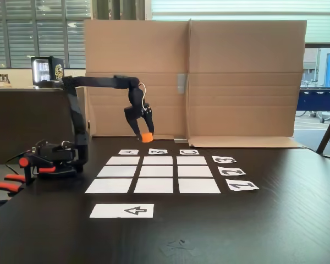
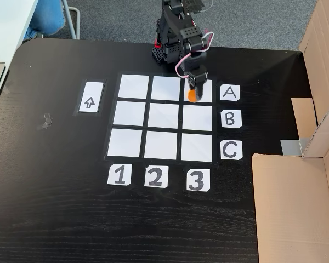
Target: Pick up the round, orange token and place it in the grid on square B3.
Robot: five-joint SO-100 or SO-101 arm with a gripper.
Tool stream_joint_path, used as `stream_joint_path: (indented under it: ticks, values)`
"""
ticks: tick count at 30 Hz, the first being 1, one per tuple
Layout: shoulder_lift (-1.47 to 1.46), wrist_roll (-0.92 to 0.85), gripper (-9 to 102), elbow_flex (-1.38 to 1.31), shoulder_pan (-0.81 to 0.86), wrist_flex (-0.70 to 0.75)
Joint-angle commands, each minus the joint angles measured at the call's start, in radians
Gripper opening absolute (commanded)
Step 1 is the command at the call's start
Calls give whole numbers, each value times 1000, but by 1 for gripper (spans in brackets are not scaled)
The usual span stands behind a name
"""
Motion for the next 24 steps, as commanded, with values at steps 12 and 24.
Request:
stream_joint_path:
  ticks: [12, 24]
  values:
    - [-322, 34, -1, -230, -15, -61]
    - [-391, 54, -1, -235, -14, -98]
